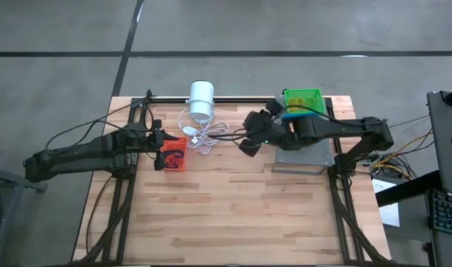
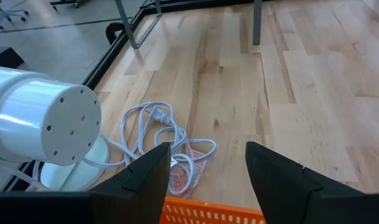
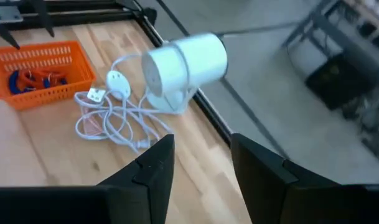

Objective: Pick & Place Office Desk Supplies
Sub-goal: Put the orange bin filled with spring keychains on the shelf

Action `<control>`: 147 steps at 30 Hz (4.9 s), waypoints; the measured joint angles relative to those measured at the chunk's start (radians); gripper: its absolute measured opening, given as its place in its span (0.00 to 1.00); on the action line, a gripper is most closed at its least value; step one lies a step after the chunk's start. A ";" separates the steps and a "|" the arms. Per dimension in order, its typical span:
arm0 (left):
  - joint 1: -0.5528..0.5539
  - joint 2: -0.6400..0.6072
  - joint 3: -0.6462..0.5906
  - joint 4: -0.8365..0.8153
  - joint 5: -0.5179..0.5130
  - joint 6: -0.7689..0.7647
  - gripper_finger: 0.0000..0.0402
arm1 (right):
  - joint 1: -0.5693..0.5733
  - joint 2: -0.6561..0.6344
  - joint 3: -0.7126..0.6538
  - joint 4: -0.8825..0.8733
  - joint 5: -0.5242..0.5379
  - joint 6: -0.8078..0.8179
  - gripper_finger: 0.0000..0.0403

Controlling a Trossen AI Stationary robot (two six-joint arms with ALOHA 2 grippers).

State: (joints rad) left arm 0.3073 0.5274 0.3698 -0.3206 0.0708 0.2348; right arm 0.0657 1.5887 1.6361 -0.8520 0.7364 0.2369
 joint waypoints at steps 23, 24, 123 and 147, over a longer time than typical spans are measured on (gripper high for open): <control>0.000 0.000 0.000 0.000 0.000 0.000 0.53 | -0.441 -0.392 -0.332 0.404 -0.736 -0.534 0.42; 0.000 0.000 0.000 0.000 0.000 0.000 0.53 | -0.441 -0.428 -0.337 0.374 -0.736 -0.532 0.42; 0.139 0.749 0.354 -0.361 -0.282 -0.093 0.53 | -0.426 -0.839 -0.633 0.512 -0.736 -0.473 0.35; 0.249 0.811 0.326 -0.331 -0.129 0.056 0.53 | -0.426 -0.839 -0.633 0.512 -0.736 -0.473 0.35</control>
State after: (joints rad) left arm 0.5564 1.3383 0.6955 -0.6512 -0.0582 0.2912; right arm -0.3607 0.7494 1.0031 -0.3401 0.0006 -0.2359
